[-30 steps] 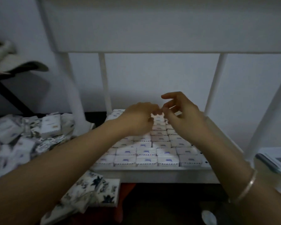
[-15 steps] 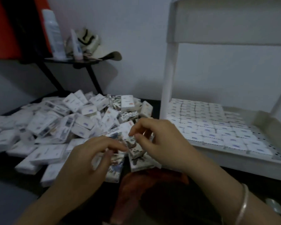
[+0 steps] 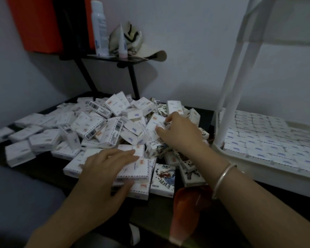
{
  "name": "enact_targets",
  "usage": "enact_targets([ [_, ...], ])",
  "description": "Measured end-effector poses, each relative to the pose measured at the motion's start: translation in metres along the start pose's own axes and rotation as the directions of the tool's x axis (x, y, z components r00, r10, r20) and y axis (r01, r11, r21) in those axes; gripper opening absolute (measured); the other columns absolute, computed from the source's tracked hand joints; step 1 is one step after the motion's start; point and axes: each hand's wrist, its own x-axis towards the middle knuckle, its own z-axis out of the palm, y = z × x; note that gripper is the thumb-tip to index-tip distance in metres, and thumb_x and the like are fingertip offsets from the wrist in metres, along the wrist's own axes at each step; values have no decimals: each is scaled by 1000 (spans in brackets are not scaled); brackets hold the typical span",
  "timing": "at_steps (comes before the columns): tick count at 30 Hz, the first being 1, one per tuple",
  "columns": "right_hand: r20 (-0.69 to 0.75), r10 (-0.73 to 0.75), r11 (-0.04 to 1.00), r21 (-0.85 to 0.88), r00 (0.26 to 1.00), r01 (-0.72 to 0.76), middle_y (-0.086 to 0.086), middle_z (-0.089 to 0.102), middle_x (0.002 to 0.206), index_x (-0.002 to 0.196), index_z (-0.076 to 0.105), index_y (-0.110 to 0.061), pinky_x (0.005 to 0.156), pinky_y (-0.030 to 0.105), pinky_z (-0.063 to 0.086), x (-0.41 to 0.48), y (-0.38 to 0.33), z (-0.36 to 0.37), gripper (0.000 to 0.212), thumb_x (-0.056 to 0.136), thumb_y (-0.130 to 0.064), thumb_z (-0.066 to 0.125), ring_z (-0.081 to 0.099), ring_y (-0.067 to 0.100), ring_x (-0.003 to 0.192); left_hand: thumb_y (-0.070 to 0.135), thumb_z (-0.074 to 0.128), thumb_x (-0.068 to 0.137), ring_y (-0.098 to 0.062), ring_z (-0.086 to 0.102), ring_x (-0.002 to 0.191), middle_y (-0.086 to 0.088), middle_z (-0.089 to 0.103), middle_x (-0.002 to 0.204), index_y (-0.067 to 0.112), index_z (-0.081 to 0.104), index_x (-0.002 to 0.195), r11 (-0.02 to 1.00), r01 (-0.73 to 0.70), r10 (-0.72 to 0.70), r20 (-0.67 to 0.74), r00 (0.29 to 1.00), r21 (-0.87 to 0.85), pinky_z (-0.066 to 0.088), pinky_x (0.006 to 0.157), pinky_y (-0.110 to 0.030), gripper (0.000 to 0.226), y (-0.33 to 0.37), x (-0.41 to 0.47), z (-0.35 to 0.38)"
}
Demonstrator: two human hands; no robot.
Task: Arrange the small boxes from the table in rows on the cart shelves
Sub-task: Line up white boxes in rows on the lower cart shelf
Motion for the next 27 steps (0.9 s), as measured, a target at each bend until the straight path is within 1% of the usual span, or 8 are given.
enact_targets([
  [4,50,64,981,179,997,-72,-2,63,101,121,54,-20,87,42,52,4,2,-4,43,87,-45,61,61,22,96,54,48,80,-11,45,121,19,52,127,39,51,132,1000,5,-6,27,1000,26,34,95,-35,55,-5,5,3],
  [7,-12,83,954,291,996,-76,-4,62,106,128,54,-19,89,40,51,2,13,-9,46,90,-44,60,61,18,100,54,55,76,-7,48,111,23,49,119,43,53,129,999,35,-35,-9,999,-12,39,85,-28,54,-7,4,5],
  [9,-91,90,931,361,992,-52,-6,62,109,126,58,-20,88,35,50,-1,23,-15,42,91,-41,61,60,14,99,57,52,77,-7,52,109,23,53,118,44,54,127,999,21,-22,-20,1000,-28,40,82,-24,51,-6,3,5],
  [11,-147,105,895,444,983,-29,-13,61,99,123,60,-21,82,31,51,-6,32,-22,37,90,-39,62,61,8,89,58,50,78,-7,55,108,22,57,117,43,57,124,999,6,-7,-34,999,-41,39,82,-20,49,-5,5,5],
  [16,-116,92,779,627,989,1,-1,66,97,111,61,-27,79,40,59,-28,51,-41,21,91,-30,65,68,16,85,54,62,78,7,48,113,30,52,120,37,56,121,988,-38,23,-104,994,-152,44,83,-13,46,12,19,6],
  [18,-88,68,761,648,994,6,0,67,99,114,63,-21,72,34,60,-40,57,-50,24,91,-29,65,69,11,80,45,67,77,9,47,114,30,50,119,38,53,120,975,-52,25,-128,991,-214,47,79,-14,45,24,24,6],
  [22,-34,60,664,747,998,-14,2,66,99,115,63,-20,52,14,49,-62,69,-68,25,90,-25,65,65,-1,60,48,66,76,3,50,113,25,51,116,37,52,118,943,-78,19,-182,983,-324,48,77,-15,46,52,35,9],
  [27,-51,126,587,809,991,-33,4,67,103,107,61,-16,53,23,52,-83,98,-92,15,92,-20,63,70,15,65,52,63,77,6,50,112,25,49,118,38,51,122,914,-111,48,-168,985,-390,47,78,-11,49,92,56,29],
])
